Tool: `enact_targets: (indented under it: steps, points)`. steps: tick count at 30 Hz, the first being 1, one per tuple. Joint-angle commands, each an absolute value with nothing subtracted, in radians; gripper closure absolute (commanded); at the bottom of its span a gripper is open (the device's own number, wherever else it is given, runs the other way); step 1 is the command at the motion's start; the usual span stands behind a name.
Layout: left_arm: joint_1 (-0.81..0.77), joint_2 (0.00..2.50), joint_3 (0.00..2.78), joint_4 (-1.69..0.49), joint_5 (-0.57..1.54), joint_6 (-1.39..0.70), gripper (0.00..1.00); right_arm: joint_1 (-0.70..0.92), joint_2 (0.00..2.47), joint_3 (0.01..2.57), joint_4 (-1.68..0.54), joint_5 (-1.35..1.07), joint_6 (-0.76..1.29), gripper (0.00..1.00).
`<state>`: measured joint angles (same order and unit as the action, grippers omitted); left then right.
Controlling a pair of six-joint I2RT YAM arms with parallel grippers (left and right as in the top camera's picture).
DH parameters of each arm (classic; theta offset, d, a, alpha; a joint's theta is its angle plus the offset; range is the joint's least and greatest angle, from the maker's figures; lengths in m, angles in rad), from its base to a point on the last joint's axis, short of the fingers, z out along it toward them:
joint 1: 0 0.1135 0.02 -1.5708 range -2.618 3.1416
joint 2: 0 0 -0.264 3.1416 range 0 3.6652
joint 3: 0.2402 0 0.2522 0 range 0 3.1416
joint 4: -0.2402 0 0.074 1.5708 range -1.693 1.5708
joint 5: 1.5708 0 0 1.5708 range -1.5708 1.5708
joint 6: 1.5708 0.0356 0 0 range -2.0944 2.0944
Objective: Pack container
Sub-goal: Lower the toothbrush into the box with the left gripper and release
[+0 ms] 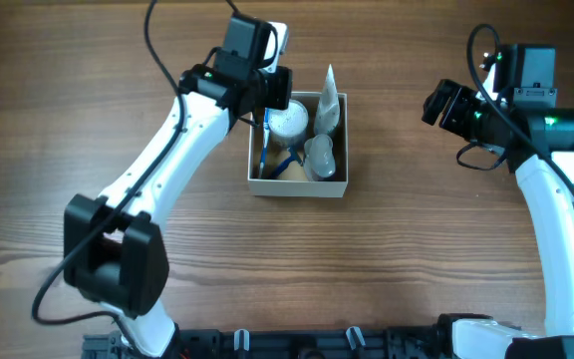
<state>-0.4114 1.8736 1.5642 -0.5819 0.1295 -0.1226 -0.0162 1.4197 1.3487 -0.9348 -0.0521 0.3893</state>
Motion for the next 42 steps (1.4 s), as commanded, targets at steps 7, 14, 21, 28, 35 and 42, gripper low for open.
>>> enact_targets:
  steps: [7, 14, 21, 28, 35, 42]
  points:
    - [-0.409, 1.972, 1.571, -0.542, 0.142, -0.108, 0.91, -0.017, 1.424, 1.355, -0.932, -0.058, 0.393, 0.00]
    - [-0.406, 1.977, 1.571, -0.616, 0.112, -0.092, 0.91, -0.017, 1.424, 1.355, -0.931, -0.058, 0.393, 0.00]
    - [-0.408, 1.969, 1.571, -0.660, 0.097, -0.060, 0.94, -0.017, 1.424, 1.355, -0.931, -0.058, 0.393, 0.00]
    - [-0.446, 1.964, 1.571, -0.528, 0.115, -0.058, 0.88, -0.017, 1.424, 1.355, -0.931, -0.058, 0.393, 0.00]
    - [-0.420, 1.970, 1.571, -0.542, 0.036, -0.055, 0.87, -0.017, 1.424, 1.355, -0.932, -0.058, 0.393, 0.00]
    - [-0.399, 1.973, 1.571, -0.628, 0.036, -0.033, 0.89, -0.017, 1.424, 1.355, -0.931, -0.058, 0.393, 0.00]
